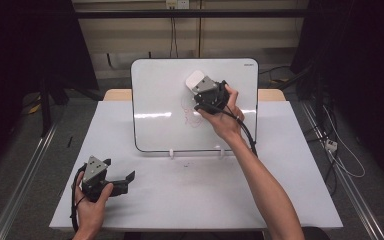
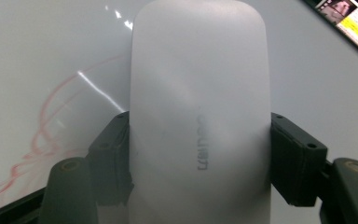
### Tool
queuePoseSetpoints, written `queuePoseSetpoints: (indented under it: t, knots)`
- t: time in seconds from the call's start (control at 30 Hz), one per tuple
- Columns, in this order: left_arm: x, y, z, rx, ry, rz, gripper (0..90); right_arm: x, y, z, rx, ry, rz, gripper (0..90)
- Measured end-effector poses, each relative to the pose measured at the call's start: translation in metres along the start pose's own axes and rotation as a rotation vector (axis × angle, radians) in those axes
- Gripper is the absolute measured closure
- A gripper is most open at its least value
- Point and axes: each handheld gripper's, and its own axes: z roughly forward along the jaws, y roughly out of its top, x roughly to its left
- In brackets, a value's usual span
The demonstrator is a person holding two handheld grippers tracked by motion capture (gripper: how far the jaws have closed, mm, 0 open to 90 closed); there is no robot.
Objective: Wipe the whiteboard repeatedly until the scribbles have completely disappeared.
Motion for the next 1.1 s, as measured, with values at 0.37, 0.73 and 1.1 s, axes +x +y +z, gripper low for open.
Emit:
queuePoseSetpoints:
  t: [0.37,0.73,1.1]
  knots:
    - [-0.001,0.001,0.002,0.005,-0.003,0.005,5.2,0.006,0.004,0.002,-0.016,-0.038,0.009,31.6]
    - [-0.001,0.000,0.002,0.004,-0.006,0.005,5.2,0.050,0.013,0.006,-0.037,0.006,-0.098,31.6]
    - [0.000,0.000,0.001,-0.003,-0.005,-0.003,5.1,0.059,0.013,0.006,-0.041,0.048,-0.151,31.6]
